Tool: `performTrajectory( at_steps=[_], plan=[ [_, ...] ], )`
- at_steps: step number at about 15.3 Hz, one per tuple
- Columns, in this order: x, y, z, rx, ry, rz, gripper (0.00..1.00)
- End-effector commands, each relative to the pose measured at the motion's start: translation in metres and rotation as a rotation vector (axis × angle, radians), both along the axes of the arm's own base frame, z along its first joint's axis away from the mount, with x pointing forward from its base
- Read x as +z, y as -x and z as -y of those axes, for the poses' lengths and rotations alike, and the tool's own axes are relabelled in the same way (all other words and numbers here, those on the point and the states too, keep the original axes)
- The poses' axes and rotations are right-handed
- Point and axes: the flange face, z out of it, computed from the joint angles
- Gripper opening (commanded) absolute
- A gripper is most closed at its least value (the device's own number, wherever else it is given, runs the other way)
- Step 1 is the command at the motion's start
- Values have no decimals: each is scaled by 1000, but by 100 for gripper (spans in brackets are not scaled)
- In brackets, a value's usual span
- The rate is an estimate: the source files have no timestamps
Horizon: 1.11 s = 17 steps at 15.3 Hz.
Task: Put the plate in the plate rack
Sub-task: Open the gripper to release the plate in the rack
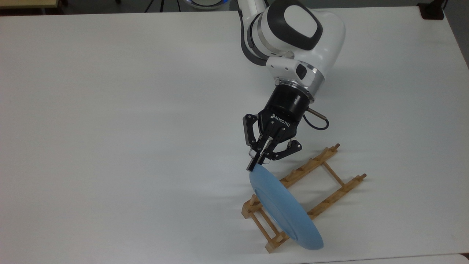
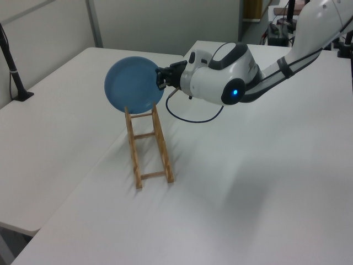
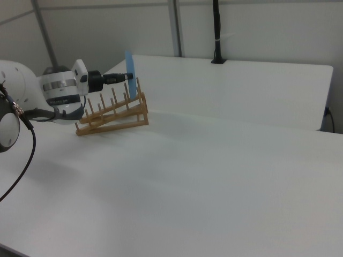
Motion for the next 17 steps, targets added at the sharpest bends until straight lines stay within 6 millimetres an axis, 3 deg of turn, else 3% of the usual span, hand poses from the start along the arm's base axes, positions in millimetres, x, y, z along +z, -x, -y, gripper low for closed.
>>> performTrajectory(
  at_steps=[1,5,6,7,9,10,12,15,17],
  plan=[
    [1,-4,-2,-10,5,35,46],
    [7,-4,1,-17,-8,45,50],
    [20,-3,1,-21,-24,58,50],
    [36,-1,1,-24,-47,68,55],
    [78,5,11,-74,-146,73,78],
    [107,13,14,-101,-203,46,100],
    [152,27,21,-147,-332,-38,100],
    [216,50,51,-190,-608,-219,100],
    [249,69,74,-179,-775,-383,100]
  ],
)
